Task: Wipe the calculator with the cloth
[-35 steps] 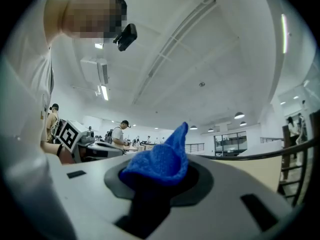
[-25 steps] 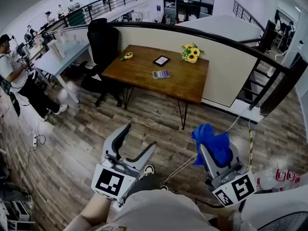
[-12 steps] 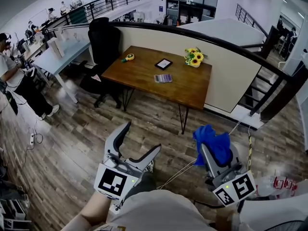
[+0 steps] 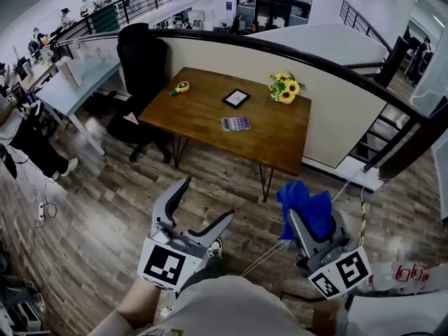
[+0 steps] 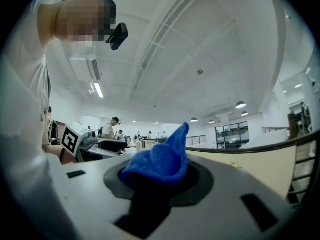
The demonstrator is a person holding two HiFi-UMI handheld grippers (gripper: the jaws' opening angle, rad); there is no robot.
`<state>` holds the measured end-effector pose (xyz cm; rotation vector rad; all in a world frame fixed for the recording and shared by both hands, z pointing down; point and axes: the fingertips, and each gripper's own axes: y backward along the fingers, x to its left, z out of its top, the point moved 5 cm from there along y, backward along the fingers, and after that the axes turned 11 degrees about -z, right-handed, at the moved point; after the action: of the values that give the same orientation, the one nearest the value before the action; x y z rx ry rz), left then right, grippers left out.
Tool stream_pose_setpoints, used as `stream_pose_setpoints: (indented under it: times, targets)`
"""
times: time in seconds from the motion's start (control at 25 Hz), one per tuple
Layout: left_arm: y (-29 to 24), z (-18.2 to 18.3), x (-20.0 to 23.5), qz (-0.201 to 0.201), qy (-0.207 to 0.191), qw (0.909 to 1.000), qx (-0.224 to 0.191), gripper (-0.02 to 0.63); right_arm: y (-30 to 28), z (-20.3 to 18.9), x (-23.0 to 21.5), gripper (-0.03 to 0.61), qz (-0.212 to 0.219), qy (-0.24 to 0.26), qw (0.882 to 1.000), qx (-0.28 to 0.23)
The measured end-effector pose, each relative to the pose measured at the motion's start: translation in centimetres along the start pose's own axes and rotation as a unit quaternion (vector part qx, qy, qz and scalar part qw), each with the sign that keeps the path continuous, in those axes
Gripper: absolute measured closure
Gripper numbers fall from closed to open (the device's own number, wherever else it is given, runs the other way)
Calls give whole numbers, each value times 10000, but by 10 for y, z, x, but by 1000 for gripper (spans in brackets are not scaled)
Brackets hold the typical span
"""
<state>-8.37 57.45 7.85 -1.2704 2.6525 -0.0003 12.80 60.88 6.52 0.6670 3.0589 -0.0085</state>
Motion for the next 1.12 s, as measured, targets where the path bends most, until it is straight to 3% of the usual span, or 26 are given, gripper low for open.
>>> stream_pose_setpoints:
  times: [0.56, 0.92, 1.12]
  targets:
    - [-84, -32, 176, -272, 348, 9990, -24, 212, -185, 4, -30, 445, -209, 102, 9997, 116]
    - [-119, -46, 234, -352, 239, 9991, -5, 212, -250, -11, -50, 443, -265, 45, 9991, 336]
    - [-160, -58, 253, -391, 181, 9990, 114, 210, -280, -27, -85, 443, -268, -15, 9986, 461]
